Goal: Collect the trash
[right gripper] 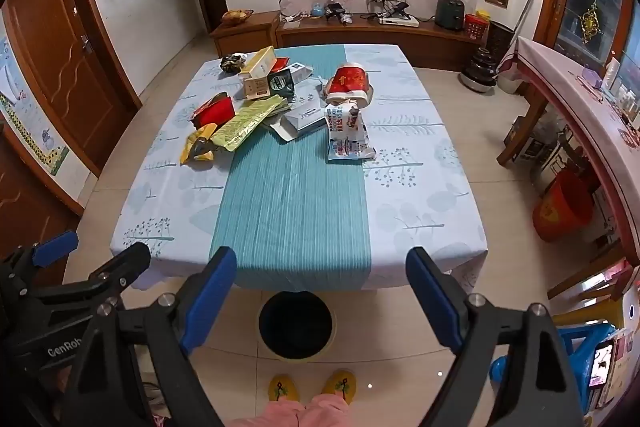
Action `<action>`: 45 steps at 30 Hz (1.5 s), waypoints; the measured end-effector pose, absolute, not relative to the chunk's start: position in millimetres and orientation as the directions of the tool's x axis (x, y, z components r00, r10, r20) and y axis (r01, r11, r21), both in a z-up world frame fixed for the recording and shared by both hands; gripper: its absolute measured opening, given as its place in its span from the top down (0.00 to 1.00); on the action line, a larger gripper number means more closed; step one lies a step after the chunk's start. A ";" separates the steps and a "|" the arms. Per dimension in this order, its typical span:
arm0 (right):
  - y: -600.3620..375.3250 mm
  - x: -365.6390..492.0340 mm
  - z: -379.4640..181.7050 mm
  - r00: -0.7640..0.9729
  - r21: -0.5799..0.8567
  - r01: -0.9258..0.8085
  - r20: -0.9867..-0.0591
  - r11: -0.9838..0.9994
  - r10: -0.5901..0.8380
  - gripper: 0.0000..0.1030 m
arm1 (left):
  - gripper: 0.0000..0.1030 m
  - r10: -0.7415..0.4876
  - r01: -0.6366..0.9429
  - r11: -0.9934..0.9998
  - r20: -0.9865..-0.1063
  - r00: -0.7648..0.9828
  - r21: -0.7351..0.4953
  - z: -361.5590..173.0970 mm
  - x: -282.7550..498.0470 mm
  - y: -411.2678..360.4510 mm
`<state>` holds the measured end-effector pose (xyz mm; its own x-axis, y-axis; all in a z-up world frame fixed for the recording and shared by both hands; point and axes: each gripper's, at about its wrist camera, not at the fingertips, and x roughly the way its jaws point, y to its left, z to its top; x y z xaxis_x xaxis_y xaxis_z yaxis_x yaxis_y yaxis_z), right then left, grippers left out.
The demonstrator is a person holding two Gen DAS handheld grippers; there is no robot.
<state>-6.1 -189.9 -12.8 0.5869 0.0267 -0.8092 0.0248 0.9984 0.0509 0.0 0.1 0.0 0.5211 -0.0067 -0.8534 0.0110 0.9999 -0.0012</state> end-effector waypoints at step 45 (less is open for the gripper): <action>-189.5 -13.2 -4.4 0.604 0.057 0.028 -0.797 0.998 0.029 0.15 | 0.01 -0.024 0.018 1.000 -0.834 0.551 -0.016 11.4 4.0 13.3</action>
<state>-13.2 -189.5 -4.4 0.6038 0.0289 -0.7966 0.0280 0.9980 0.0574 4.0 13.3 11.4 0.5508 -0.0237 -0.8343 0.0181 0.9997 -0.0164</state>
